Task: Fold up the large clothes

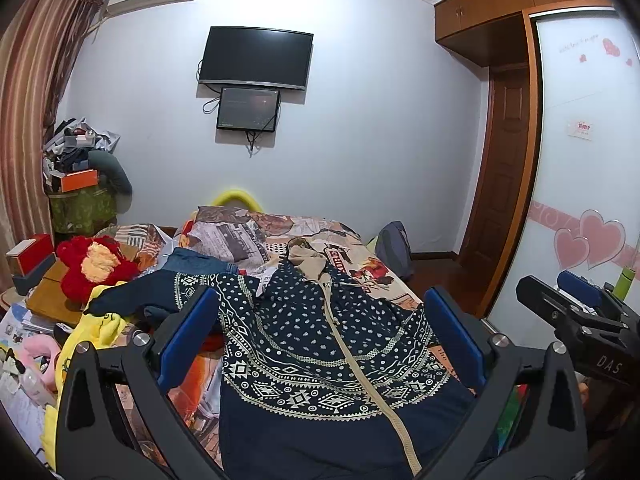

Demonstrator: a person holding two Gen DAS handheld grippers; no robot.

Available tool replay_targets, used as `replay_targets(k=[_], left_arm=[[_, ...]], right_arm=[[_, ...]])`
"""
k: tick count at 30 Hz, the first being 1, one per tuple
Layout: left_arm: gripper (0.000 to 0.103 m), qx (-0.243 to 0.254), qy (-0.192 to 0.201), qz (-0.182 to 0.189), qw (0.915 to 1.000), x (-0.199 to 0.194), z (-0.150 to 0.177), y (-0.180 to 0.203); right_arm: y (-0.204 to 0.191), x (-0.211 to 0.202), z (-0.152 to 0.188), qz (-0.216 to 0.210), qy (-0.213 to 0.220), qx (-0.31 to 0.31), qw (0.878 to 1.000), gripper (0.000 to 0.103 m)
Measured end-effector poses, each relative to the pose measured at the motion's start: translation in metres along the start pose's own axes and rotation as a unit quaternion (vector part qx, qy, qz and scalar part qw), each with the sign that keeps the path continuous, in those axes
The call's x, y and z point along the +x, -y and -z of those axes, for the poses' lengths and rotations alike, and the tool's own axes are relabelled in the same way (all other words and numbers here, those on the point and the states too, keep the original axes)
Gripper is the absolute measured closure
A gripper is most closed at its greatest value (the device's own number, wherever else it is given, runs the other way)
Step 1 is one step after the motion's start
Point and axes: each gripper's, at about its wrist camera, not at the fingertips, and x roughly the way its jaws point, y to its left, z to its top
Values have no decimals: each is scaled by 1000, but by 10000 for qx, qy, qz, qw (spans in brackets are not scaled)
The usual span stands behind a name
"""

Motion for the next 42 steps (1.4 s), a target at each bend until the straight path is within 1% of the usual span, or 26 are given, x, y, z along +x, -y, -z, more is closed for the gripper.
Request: replay_targets(k=[42], left_arm=[[0, 19, -37, -112, 9999, 2, 2, -4]], right_arm=[[0, -1, 5, -12, -72, 14, 10000, 0]])
